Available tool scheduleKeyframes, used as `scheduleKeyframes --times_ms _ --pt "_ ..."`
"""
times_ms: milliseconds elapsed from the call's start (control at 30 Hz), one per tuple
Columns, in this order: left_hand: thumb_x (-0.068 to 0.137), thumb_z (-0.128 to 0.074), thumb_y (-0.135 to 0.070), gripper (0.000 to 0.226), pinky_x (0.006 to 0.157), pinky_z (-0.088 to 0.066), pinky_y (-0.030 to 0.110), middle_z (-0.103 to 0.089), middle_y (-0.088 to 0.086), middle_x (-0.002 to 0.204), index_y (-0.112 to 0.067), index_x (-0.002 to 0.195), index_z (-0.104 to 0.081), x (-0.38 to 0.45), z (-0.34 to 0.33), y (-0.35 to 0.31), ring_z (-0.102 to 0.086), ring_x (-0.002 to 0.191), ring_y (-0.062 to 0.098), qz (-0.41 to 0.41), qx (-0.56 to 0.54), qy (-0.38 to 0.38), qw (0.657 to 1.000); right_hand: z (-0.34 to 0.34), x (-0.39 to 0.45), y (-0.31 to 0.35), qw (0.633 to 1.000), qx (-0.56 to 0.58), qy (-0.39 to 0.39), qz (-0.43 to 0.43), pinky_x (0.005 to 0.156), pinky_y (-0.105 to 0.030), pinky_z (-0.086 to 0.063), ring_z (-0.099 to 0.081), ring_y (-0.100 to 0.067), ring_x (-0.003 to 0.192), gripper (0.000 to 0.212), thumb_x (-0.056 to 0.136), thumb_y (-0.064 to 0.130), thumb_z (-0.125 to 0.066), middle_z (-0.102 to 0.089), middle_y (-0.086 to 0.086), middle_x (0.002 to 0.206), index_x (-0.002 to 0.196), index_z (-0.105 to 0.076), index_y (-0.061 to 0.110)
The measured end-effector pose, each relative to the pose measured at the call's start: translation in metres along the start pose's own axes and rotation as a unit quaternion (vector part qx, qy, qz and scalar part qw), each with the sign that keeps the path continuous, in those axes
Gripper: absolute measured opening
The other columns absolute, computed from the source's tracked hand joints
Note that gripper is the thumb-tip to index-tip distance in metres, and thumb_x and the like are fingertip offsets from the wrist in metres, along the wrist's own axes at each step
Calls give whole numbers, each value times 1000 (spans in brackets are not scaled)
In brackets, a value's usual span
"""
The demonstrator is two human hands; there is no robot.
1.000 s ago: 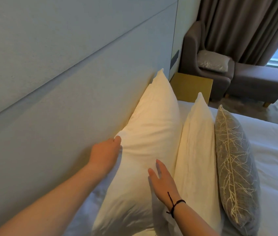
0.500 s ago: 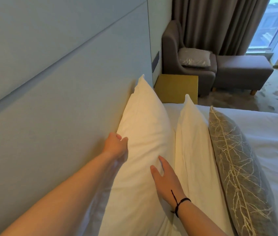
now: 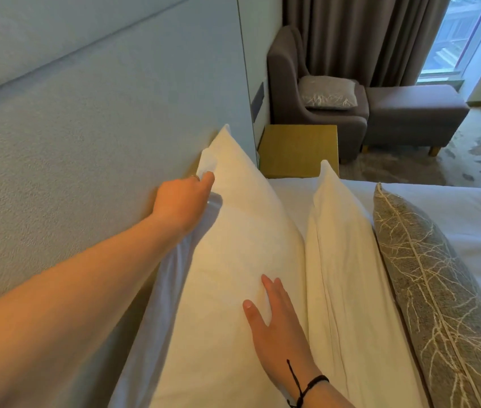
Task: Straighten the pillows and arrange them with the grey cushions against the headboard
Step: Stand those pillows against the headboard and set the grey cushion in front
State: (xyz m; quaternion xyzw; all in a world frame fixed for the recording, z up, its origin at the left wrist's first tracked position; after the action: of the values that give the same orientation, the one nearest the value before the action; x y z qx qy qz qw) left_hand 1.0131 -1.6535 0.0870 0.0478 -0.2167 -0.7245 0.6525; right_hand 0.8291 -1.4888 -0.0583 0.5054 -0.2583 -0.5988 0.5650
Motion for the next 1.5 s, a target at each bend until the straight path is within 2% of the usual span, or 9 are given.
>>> scheduleKeyframes --times_ms 200,300,400,533,867,1000,1133,1333,1500 --pt "93 -50 -5 24 53 -34 36 -61 10 99 -15 114 -42 -10 -2 -8 -67 77 35 37 1 67 997 -7 -9 2 999 -43 28 -16 122 -37 -7 15 -2 147 70 94 65 -36 16 27 158 149 5 52" --pt "100 -42 -17 10 61 -37 37 -62 14 101 -14 110 -45 -28 -5 -7 -65 85 36 89 -79 74 990 -6 -21 1 998 -54 36 -18 122 -39 -10 14 -3 147 73 92 67 -38 16 29 157 148 6 53" --pt "101 -39 -23 16 68 -44 39 -66 15 105 -14 108 -51 -64 -7 -5 -63 93 37 166 -186 123 961 -8 -39 1 998 -54 43 -9 123 -39 -10 14 -3 147 77 90 68 -41 15 28 157 148 6 53" --pt "100 -37 -33 22 80 -51 42 -67 7 110 -24 116 -50 -164 -6 -15 -62 97 31 204 -282 208 914 -12 -69 0 994 -87 58 20 122 -38 -10 14 -6 148 80 88 70 -42 18 22 160 149 7 51" --pt "95 -44 -55 34 77 -48 34 -69 -4 111 -36 123 -48 -432 41 -13 -64 101 24 370 -321 239 838 -25 -132 -12 989 -108 88 42 119 -39 -15 1 -16 151 80 89 66 -48 6 9 165 152 -2 47" --pt "97 -47 -46 20 73 -48 35 -70 -2 96 -31 103 -58 -488 43 -15 -64 89 24 453 -361 212 787 -33 -159 -12 989 -94 108 38 118 -39 -18 -2 -18 151 80 90 62 -51 4 6 165 153 -5 42" --pt "97 -51 -46 36 67 -47 36 -65 -5 73 -17 77 -61 -505 51 -19 -61 73 22 500 -429 141 739 -36 -179 -11 986 -92 135 37 117 -36 -20 -4 -17 151 82 90 59 -53 6 5 165 154 -6 39" --pt "93 -61 -28 6 67 -48 37 -69 6 88 -23 91 -60 -520 70 4 -62 82 32 465 -304 110 824 -35 -193 -8 980 -111 160 51 116 -37 -22 -10 -20 151 83 91 55 -54 3 1 165 155 -6 34" --pt "96 -47 -43 29 76 -48 39 -64 8 103 -20 102 -63 -520 82 -6 -60 94 30 379 -207 121 894 -36 -203 -15 973 -136 177 56 117 -40 -22 -10 -22 151 86 89 51 -59 -1 1 165 156 -7 33"
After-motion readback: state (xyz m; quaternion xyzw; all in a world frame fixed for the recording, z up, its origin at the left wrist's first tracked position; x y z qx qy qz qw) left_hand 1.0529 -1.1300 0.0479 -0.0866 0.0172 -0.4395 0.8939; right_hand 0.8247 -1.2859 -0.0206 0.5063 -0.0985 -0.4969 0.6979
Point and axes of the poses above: each hand's wrist, its own x-axis towards the middle knuckle, its own z-axis out of the back of the hand, y = z × x, the point moved 4 cm from there along x, towards the middle knuckle
